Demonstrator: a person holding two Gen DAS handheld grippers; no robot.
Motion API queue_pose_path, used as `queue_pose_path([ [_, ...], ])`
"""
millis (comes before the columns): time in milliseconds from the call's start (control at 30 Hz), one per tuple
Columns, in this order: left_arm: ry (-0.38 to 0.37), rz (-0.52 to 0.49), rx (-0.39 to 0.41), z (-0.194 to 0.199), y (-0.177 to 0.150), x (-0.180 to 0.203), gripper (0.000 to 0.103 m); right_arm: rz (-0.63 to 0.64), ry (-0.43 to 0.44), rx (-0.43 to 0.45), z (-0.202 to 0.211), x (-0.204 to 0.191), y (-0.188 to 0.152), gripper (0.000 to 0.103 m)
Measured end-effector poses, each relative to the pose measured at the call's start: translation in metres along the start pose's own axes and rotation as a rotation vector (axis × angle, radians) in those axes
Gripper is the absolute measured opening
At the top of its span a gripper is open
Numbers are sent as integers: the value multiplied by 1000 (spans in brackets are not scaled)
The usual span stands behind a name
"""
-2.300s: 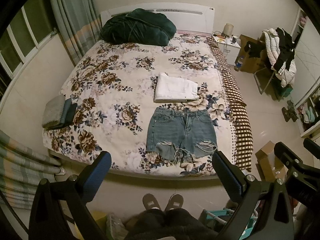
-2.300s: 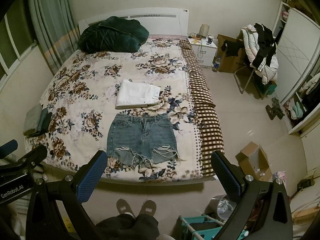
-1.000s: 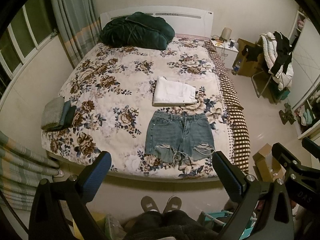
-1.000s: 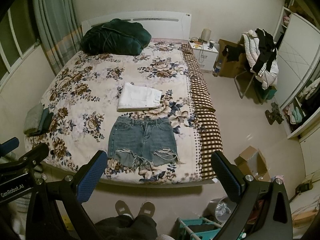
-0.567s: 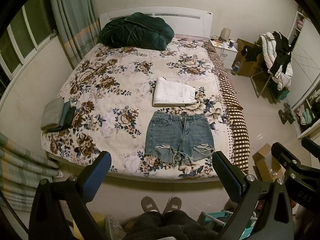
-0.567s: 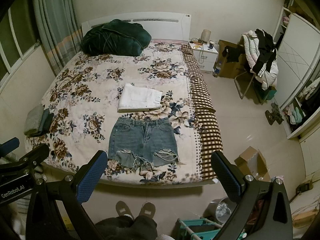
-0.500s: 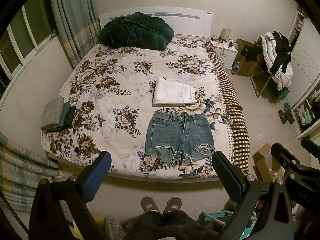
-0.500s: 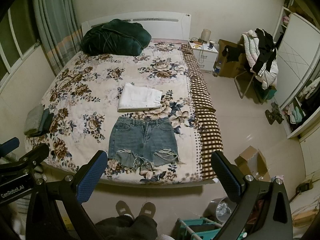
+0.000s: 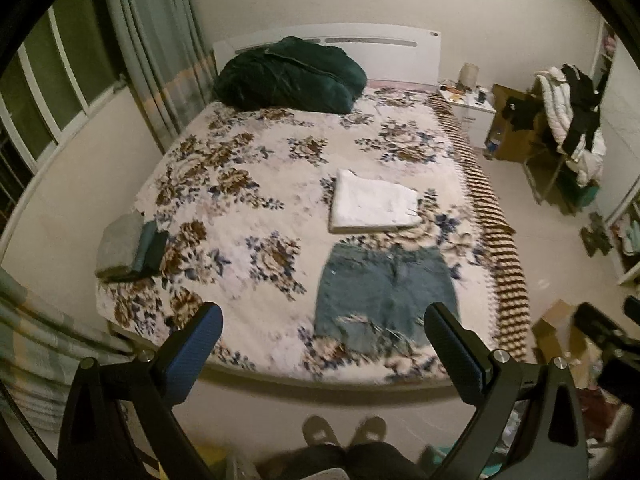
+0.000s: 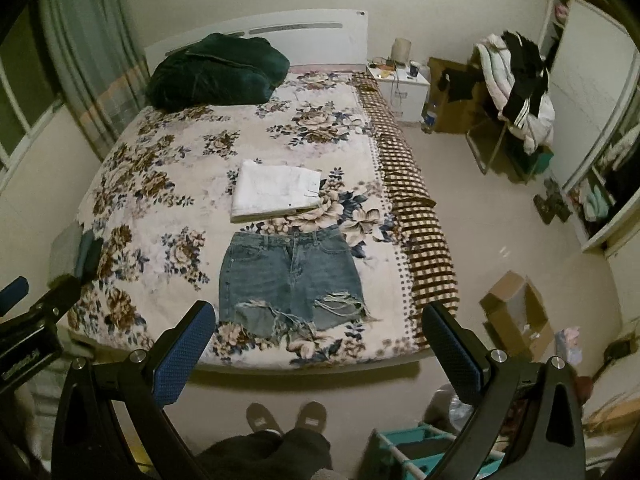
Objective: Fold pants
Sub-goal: 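Lower both grippers onto the denim shorts and grasp the waistband and hem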
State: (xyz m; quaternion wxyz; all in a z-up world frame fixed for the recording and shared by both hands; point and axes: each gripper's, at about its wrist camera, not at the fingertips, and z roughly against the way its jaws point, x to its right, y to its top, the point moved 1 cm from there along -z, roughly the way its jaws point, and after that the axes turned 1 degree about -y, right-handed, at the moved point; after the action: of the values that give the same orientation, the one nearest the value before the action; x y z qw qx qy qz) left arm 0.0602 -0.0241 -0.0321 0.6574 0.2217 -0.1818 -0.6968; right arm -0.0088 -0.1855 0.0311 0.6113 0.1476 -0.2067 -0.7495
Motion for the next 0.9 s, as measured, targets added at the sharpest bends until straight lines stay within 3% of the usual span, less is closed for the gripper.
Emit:
queue_pose_path([
  [133,43,-28,-22,-55,6,-3,103,-44,-3,-8,-64,12,12,103],
  [267,89,-39,-112,-126,9,24,103,-64,36,-48,-141,30,26,103],
  [367,101,-28,-177,-186,4,59,103,-84,97,-129,-218,57,41,103],
  [600,57,21,-365,-330,-44,175,103,-73,158,-299,-424,148,71,103],
  [633,20,15,-395,-356,-57,199,103,-60,159,-322,-456,161,73,103],
  [800,-35,-61,-518,-456,-119,296,103,13,168,-383,-578,215,67,103],
  [900,-41,-71,-589,-500,-152,327,103,55,192,-438,-632,224,54,103],
])
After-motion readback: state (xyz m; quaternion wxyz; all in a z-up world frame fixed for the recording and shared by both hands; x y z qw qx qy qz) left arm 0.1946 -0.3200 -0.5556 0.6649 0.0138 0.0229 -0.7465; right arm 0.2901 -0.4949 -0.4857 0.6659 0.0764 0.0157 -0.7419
